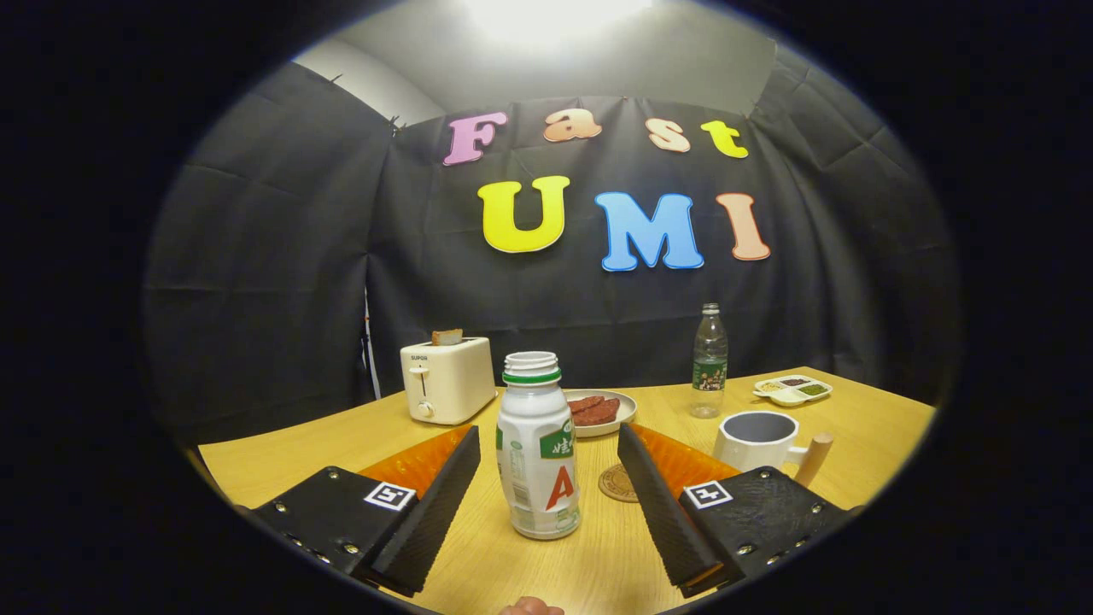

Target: Take the bottle from table, then pour the juice into the cup, finally place the bottle on the coaster

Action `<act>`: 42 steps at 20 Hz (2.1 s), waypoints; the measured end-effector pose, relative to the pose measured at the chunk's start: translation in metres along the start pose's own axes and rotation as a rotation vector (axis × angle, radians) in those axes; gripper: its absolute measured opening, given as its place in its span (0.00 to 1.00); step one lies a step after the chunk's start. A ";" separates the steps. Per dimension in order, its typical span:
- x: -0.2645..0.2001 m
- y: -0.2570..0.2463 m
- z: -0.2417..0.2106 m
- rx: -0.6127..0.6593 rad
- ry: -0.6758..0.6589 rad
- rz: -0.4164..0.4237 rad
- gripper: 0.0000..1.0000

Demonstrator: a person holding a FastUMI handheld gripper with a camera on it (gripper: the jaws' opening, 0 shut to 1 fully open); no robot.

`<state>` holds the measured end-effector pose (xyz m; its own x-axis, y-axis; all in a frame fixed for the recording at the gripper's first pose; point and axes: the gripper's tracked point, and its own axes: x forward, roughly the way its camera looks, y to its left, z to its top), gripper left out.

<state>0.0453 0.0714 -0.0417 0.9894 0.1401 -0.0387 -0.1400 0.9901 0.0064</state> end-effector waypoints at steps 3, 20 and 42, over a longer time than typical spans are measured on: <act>0.023 0.004 -0.007 -0.020 0.020 -0.001 0.99; 0.057 0.006 -0.050 0.027 0.118 -0.028 0.71; 0.052 -0.015 -0.021 0.569 0.077 0.010 0.70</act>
<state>0.0982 0.0636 -0.0650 0.9794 0.1702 -0.1087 -0.0850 0.8356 0.5428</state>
